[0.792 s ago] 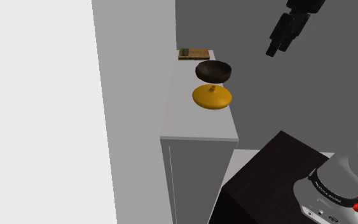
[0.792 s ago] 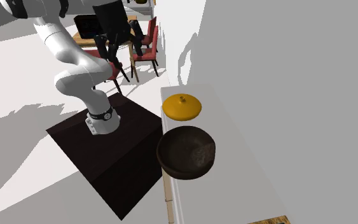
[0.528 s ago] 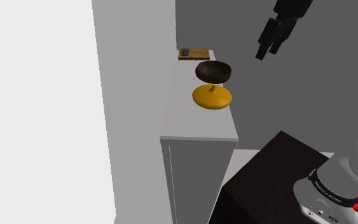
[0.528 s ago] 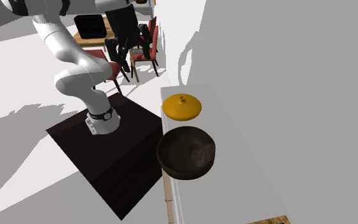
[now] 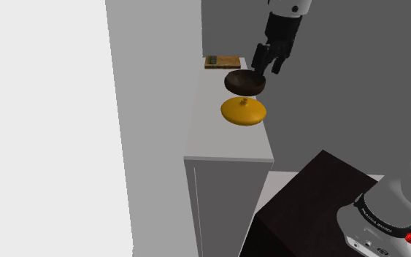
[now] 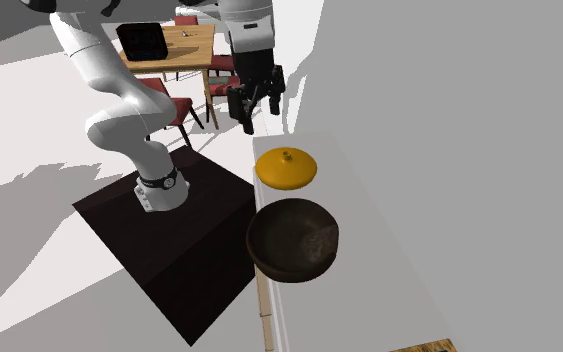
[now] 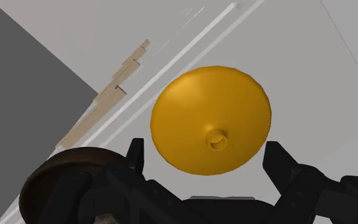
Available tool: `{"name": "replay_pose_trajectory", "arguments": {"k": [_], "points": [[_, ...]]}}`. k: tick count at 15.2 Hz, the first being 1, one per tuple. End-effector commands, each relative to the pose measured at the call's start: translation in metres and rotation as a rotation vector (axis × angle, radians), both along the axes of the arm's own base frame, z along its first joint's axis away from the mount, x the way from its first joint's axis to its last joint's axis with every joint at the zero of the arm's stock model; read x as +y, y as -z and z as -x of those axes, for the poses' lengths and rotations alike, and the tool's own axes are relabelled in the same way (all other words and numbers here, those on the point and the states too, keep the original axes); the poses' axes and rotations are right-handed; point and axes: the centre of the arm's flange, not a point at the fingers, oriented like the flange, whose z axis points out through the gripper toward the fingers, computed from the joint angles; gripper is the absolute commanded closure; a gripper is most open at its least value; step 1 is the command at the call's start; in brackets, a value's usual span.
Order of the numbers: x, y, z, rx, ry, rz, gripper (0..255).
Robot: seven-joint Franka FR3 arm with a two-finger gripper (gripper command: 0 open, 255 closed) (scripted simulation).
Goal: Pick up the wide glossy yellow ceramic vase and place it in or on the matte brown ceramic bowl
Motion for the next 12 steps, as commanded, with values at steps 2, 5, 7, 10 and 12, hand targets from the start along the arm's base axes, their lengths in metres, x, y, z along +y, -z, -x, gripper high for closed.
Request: {"name": "replay_pose_trajectory", "arguments": {"k": [2, 5, 7, 10, 12], "points": [[0.025, 0.023, -0.028, 0.015, -0.003, 0.021, 0], [0.043, 0.039, -0.051, 0.027, -0.006, 0.038, 0], [0.043, 0.050, -0.051, 0.027, -0.006, 0.038, 0], [0.043, 0.065, -0.052, 0.027, -0.006, 0.038, 0], [0.043, 0.079, -0.053, 0.027, -0.006, 0.038, 0]]}}
